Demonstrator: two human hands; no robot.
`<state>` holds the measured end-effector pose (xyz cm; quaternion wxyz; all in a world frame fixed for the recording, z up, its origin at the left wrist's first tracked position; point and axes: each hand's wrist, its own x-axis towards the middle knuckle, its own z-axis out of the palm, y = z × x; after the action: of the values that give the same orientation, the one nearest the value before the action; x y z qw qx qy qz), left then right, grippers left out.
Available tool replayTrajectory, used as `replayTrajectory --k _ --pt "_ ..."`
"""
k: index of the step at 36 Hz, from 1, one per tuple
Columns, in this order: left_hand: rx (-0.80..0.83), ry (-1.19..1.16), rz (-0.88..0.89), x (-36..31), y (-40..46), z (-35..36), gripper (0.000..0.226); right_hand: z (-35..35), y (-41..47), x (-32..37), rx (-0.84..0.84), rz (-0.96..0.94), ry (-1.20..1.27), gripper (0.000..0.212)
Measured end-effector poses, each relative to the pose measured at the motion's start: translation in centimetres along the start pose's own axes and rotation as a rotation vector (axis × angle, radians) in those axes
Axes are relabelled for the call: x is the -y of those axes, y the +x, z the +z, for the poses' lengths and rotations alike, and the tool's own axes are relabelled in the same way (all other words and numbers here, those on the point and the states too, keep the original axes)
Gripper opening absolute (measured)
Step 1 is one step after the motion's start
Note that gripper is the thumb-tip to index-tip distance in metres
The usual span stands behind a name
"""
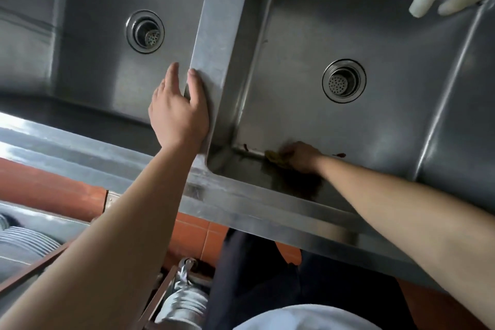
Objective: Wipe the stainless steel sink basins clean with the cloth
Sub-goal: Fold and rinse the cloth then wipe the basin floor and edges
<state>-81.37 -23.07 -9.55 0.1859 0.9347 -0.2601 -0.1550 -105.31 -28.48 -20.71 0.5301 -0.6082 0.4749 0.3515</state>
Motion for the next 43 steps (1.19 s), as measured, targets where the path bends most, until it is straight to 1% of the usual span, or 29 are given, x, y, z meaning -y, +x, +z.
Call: replayTrajectory --k 2,3,8,11,15,18,20,22,24,25,28,31,35,39,43 --pt "-0.001 0.024 0.002 0.0 0.1 0.0 0.061 -0.1 -0.4 1.3 0.026 -0.044 0.092 0.032" --pt "0.000 0.036 0.008 0.0 0.1 0.0 0.061 -0.2 -0.8 2.1 0.042 -0.069 0.118 0.033" --pt "0.016 0.073 0.003 0.0 0.0 0.0 0.061 -0.8 -4.5 5.6 0.154 -0.265 0.075 0.045" --pt "0.021 0.064 0.002 -0.2 -0.1 -0.1 0.062 -1.5 -7.0 5.9 0.236 -0.372 0.139 0.041" --pt "0.021 0.047 -0.001 -0.4 0.0 -0.2 0.062 -2.3 -8.0 5.0 0.326 -0.429 0.201 0.041" --pt "0.028 0.043 -0.005 -0.5 -0.2 -0.3 0.061 -2.0 -6.1 4.1 0.247 -0.396 0.099 0.042" --pt "0.030 0.043 -0.005 -0.5 -0.2 -0.3 0.060 -1.5 -3.8 3.1 0.155 -0.293 -0.071 0.044" --pt "0.030 0.046 -0.005 -0.5 -0.2 -0.4 0.059 -1.2 -1.7 1.7 0.076 -0.186 -0.318 0.036" --pt "0.027 0.050 -0.012 -0.7 -0.2 -0.4 0.058 -0.9 -0.1 0.4 0.053 -0.149 -0.486 0.028" --pt "0.023 0.052 -0.017 -0.7 -0.2 -0.4 0.058 -0.9 0.4 0.1 0.057 -0.141 -0.503 0.028" --pt "0.023 0.058 -0.020 -0.8 -0.2 -0.5 0.060 -1.3 1.7 0.5 0.020 -0.146 -0.441 0.031" --pt "0.037 0.056 -0.017 -0.8 -0.1 -0.5 0.061 -1.5 3.0 2.0 -0.112 -0.183 -0.349 0.032" --pt "0.045 0.040 -0.015 -0.8 -0.3 -0.5 0.060 -0.5 4.5 3.8 -0.234 -0.236 -0.266 0.037" --pt "0.047 0.032 -0.022 -0.8 -0.2 -0.4 0.062 1.0 6.2 5.9 -0.382 -0.190 -0.109 0.046" --pt "0.050 0.022 -0.026 -0.7 -0.2 -0.4 0.062 2.4 8.2 8.9 -0.460 -0.152 0.061 0.041"
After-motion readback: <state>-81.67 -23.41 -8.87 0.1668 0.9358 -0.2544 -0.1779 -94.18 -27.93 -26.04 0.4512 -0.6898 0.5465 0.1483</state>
